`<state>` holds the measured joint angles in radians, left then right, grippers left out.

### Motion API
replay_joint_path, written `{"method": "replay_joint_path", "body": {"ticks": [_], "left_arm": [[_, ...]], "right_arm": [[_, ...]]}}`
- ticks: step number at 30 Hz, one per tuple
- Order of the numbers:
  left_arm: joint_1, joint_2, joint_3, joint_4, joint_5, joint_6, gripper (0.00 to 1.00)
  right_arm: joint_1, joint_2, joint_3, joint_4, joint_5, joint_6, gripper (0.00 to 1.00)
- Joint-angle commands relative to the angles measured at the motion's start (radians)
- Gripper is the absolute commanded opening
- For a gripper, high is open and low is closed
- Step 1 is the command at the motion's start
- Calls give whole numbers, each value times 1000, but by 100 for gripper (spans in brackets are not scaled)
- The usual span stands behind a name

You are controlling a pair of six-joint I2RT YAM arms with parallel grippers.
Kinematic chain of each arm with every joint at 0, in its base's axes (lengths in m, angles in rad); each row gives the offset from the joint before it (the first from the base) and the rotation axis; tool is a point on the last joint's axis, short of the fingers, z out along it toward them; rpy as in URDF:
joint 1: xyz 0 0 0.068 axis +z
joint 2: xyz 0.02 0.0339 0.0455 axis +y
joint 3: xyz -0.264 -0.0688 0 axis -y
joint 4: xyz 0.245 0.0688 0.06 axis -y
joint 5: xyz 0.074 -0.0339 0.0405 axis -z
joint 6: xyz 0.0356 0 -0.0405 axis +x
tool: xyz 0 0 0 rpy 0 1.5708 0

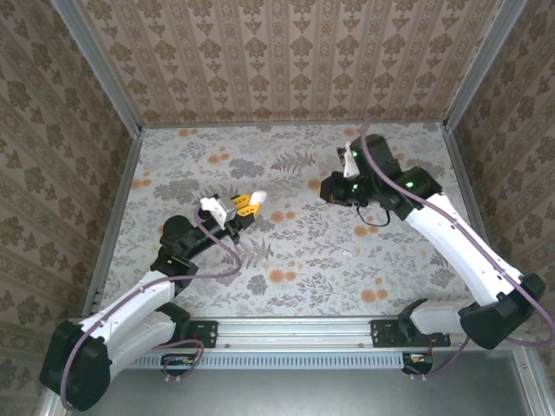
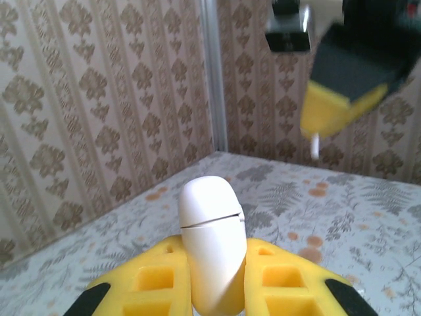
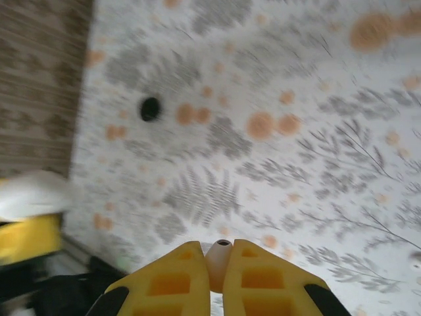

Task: Insert wireless bluetooth earbuds into charging case

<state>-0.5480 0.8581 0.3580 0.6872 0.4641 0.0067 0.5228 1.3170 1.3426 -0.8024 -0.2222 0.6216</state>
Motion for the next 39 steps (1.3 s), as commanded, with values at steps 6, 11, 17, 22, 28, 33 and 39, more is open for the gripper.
{"method": "replay_joint_path", "body": {"ticks": [6,11,17,22,28,33,39], "left_arm": [[12,-38,2,-175,-76,-8,0],[16,-9,38,-236,-86,-39,0],[16,19,45,-235,-81,-48,0],[16,46,54,-221,-65,-58,0],[14,81,49,-198,-51,-78,0],[10,101,49,-198,-36,-97,0],[8,92,43,-209,-46,-98,0]], "right_arm": [[58,311,-228,76,90,-89,8],[85,450,-170,28,72,-108,19],[86,388,-115,-55,75,-124,40],[63,333,-91,-171,128,-266,42],[63,408,-93,-282,335,-464,37],[63,469,-86,-267,369,-522,37],[63,528,-73,-265,348,-556,37]]}}
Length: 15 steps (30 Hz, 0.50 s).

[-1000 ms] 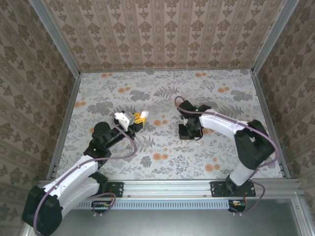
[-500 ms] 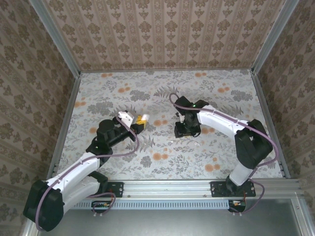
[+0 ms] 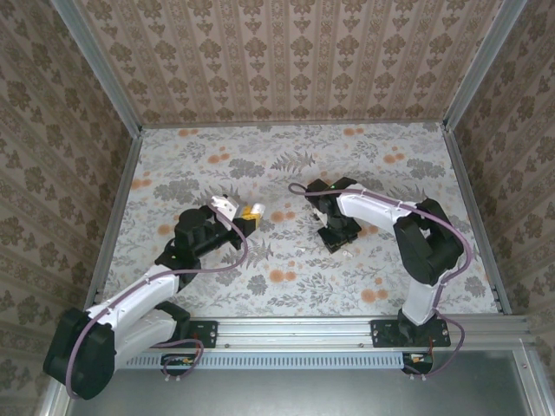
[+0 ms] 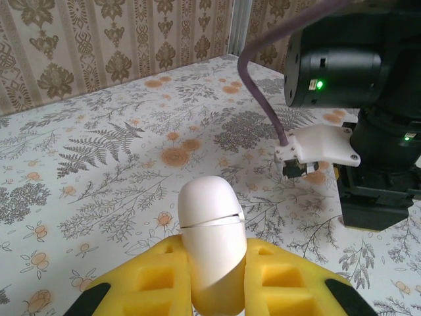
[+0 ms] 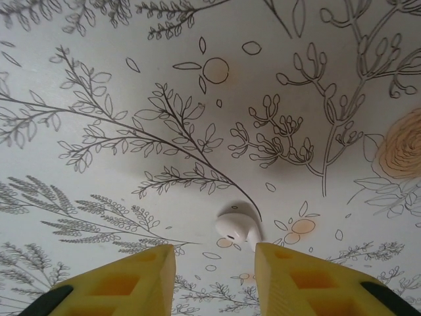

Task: Insert wireless bluetooth earbuds into charging case

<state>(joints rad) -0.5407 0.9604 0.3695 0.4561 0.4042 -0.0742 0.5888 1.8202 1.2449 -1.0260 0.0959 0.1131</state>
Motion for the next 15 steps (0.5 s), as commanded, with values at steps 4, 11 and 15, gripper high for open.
{"method": "replay_joint_path", "body": {"ticks": [4,11,15], "left_arm": [[1,-17,23,23,6,-21,0],[1,-32,22,10,2,-22,0],[1,-45,22,-3,-2,-22,0]], "right_arm": [[-3,54,6,-40,56,-53,36],[-7,86,-11,-22,68,-50,34],[-9,97,-20,-23,74,-50,34]]}}
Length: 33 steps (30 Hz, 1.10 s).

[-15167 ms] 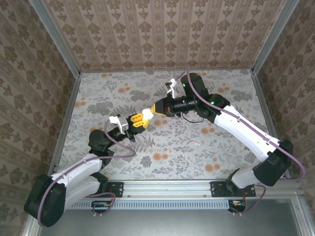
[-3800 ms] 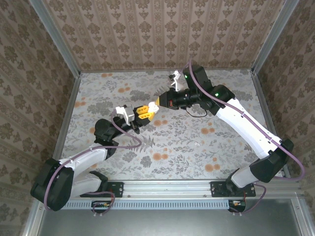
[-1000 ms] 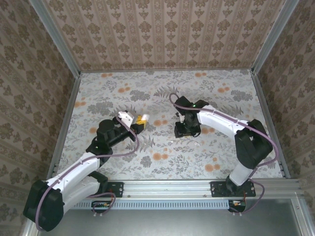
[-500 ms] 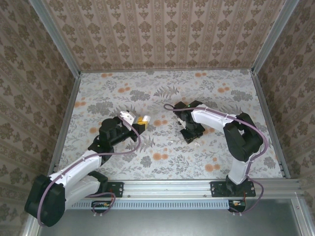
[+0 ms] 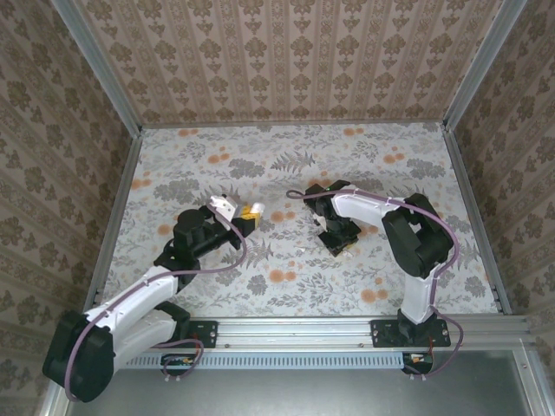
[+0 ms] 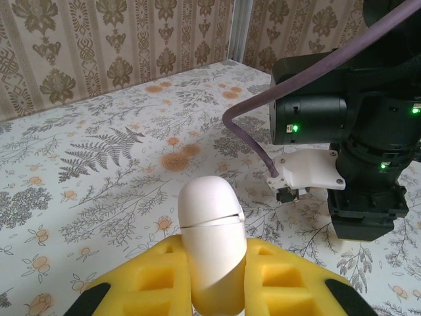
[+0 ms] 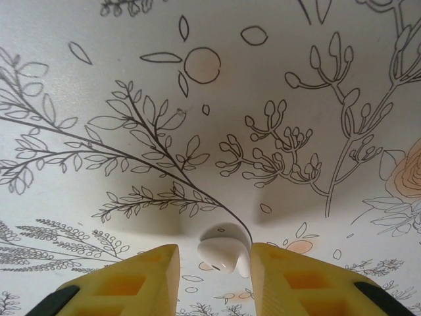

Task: Insert wireless bluetooth earbuds into charging case

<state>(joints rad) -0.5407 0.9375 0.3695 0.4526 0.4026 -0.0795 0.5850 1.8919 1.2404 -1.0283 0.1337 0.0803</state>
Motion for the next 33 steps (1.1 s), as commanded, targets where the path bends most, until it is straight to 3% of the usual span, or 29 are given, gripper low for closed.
{"method": "replay_joint_path", "body": {"ticks": [1,9,23,33], "left_arm": [[1,-25,22,-1,-2,-17,0],[-1,-30,19,-2,-4,-23,0],[-1,-31,25,2,2,-26,0],[-1,5,29,176,156,-39,0]], "right_arm": [[-5,26,-18,-21,37,-17,34],[-10,35,-33,-25,55,-19,33],[-16,36,-18,-15,17,12,17],[-20,-223,48,-82,-29,156,11]]}}
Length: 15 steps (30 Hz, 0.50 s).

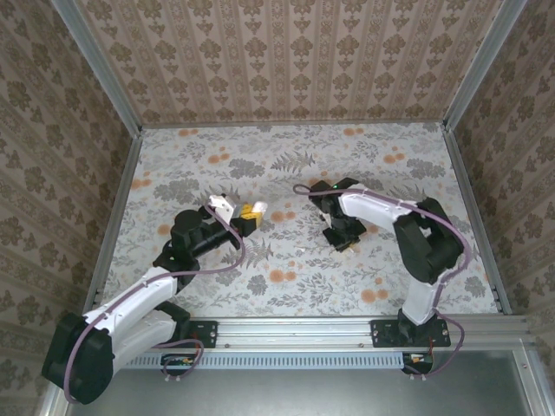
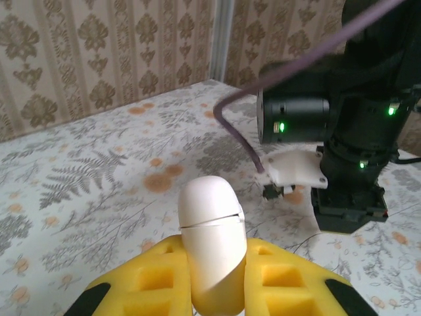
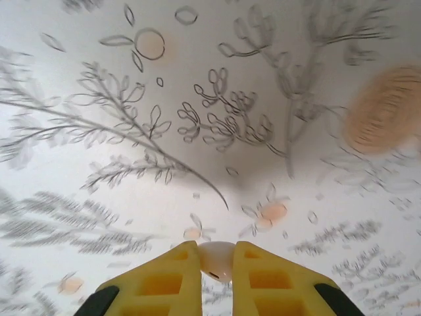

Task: Insert wireless bluetooth earbuds into charging case

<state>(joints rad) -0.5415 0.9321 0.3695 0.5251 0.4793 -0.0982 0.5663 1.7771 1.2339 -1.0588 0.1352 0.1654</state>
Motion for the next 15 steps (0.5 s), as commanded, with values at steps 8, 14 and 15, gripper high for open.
{"method": "replay_joint_path", "body": {"ticks": [8,14,15], "left_arm": [[-15,119,90,319,132,-113,0],[-25,249,117,600,141,-231,0],[-26,270,122,639,144,-249,0]], "right_arm": [[10,-456,63,142,-186,283,10],[92,-650,-51,459,-251,517,8],[118,-665,-57,497,-236,539,8]]}}
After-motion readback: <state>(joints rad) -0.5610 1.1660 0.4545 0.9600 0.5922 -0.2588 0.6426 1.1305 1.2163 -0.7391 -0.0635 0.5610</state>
